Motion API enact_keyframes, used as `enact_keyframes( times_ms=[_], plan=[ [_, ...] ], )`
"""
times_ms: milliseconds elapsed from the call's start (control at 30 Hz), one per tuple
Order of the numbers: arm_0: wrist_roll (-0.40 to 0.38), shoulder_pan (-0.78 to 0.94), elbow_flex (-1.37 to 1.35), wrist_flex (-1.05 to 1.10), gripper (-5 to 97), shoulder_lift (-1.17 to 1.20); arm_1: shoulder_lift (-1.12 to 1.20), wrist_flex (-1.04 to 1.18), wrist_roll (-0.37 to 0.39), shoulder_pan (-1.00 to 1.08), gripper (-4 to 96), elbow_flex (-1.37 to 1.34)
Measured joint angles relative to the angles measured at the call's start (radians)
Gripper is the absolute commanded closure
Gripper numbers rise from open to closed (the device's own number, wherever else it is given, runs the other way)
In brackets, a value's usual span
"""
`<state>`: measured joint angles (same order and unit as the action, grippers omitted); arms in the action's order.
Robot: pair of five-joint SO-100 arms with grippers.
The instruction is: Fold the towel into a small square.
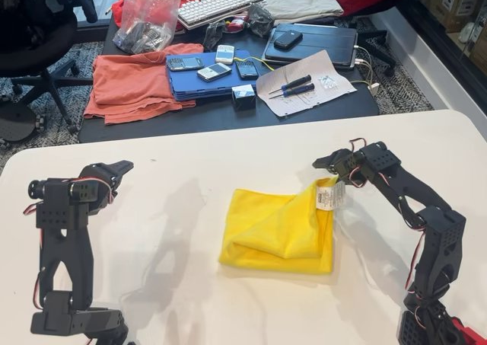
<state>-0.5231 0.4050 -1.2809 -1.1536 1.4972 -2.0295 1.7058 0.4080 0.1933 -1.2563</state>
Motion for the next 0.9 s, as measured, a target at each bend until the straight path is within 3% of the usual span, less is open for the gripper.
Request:
enact_keyframes(
  times_ms=[433,633,900],
  plan=[
    [-0.002,0.101,0.000,-0.041,63,0.000,0.000,0.000,-0.003,0.026,62.3,0.000],
    [0.000,0.103,0.000,-0.041,63,0.000,0.072,0.000,-0.002,0.272,62.3,-0.003],
    [0.009,0.091,0.000,-0.057,63,0.000,0.437,-0.072,0.011,0.623,62.3,0.026]
  ],
)
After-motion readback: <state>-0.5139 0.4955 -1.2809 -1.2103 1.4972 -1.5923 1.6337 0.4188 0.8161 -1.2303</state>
